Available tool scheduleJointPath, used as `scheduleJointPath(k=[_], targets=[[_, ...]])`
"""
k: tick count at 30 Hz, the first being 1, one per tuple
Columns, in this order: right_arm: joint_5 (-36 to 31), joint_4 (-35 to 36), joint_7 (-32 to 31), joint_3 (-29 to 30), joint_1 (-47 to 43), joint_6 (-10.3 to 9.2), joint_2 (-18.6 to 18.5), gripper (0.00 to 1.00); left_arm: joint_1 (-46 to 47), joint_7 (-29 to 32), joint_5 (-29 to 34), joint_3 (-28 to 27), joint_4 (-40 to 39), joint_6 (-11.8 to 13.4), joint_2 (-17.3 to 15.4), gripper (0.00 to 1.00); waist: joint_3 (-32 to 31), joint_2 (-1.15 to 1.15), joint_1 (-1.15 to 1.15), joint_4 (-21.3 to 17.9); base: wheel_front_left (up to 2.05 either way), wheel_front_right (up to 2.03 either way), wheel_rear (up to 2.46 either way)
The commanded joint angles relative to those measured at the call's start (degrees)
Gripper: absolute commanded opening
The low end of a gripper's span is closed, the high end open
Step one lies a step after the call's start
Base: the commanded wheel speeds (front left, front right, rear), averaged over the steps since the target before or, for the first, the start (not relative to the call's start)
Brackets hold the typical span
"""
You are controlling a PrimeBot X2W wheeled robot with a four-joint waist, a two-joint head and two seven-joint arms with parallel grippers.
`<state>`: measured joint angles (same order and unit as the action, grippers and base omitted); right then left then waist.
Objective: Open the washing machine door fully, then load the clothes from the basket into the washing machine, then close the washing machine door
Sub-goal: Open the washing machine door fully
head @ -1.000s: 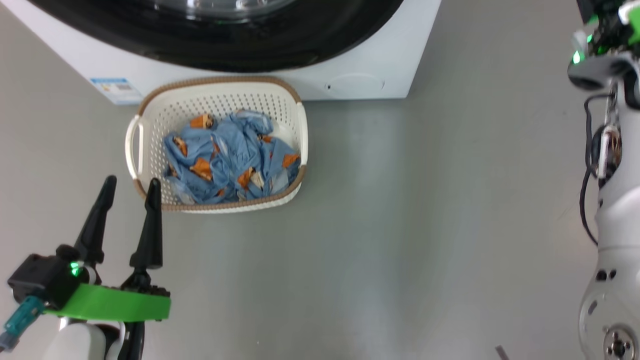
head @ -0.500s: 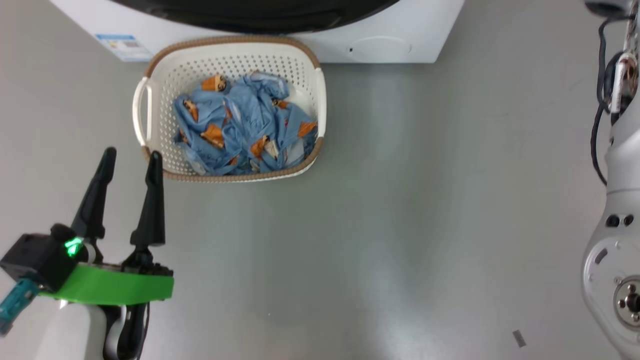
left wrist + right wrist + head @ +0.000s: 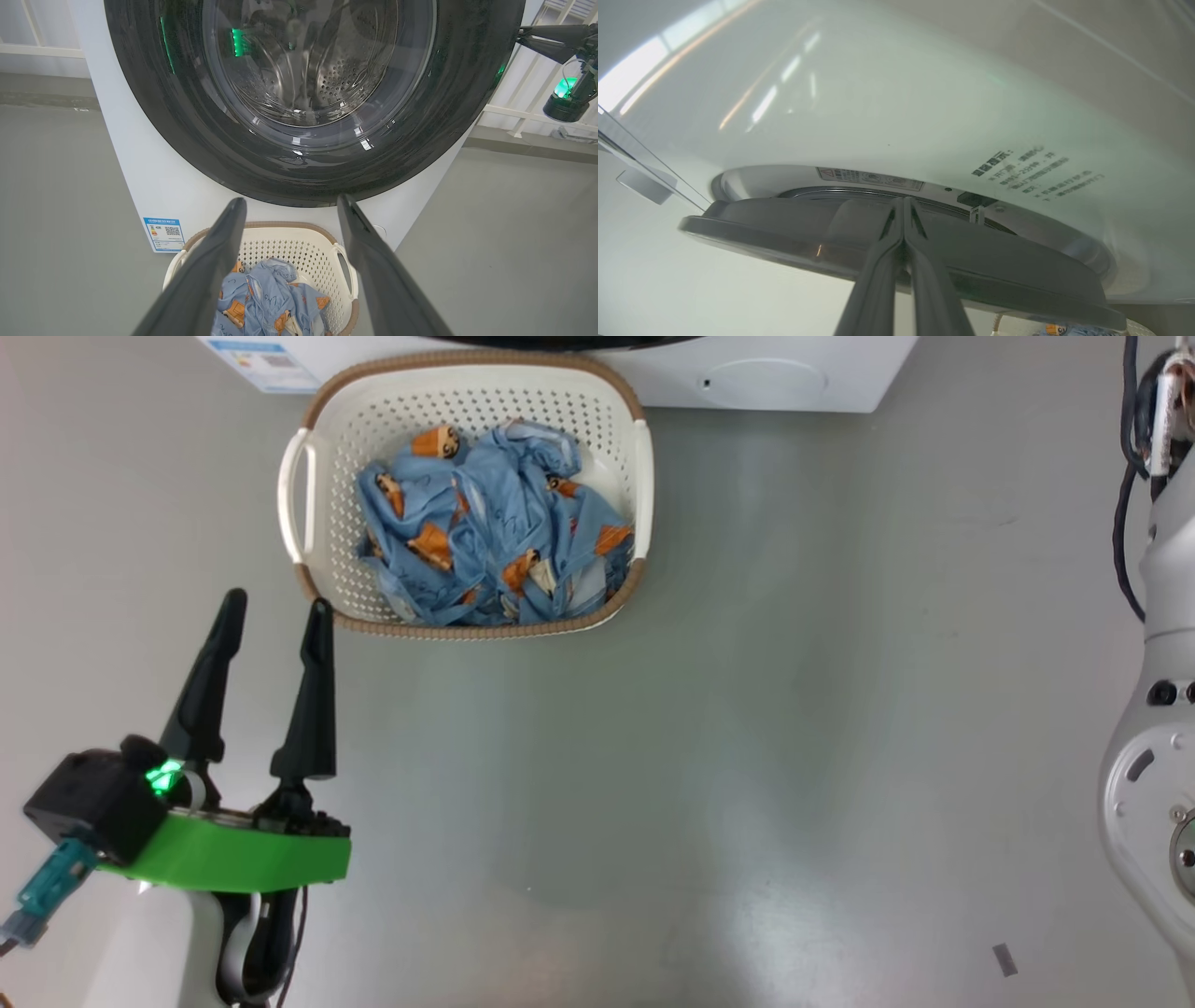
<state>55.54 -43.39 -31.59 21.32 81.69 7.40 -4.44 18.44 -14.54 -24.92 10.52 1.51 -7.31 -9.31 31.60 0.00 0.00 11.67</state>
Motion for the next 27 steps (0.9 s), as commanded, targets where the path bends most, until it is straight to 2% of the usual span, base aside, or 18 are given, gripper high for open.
scheduleJointPath(k=[1,15,21,27], targets=[[-0.51,0.71,0.62,-0.96,3.02,0.09,1.55,0.00,1.41,-0.46,-0.65,-1.71,-1.45,-0.18,-1.57,1.00,0.74,0.00,0.00,0.75,0.00,0.00,0.00],[-2.56,-4.89,2.86,-2.45,8.48,0.09,1.56,0.00,2.61,-0.46,-1.38,-1.42,-1.40,-0.18,-0.70,1.00,3.13,0.00,0.00,2.13,0.00,0.00,0.00],[-1.19,-6.21,-1.14,-4.54,8.07,0.09,1.56,0.00,3.27,-0.46,-1.30,-1.75,-1.62,-0.18,-0.52,1.00,3.28,0.00,0.00,2.18,0.00,0.00,0.00],[0.61,-4.59,-6.24,-6.84,5.83,0.09,1.56,0.00,3.33,-0.46,-1.06,-2.45,-2.17,-0.18,-0.57,1.00,2.90,0.00,0.00,1.73,0.00,0.00,0.00]])
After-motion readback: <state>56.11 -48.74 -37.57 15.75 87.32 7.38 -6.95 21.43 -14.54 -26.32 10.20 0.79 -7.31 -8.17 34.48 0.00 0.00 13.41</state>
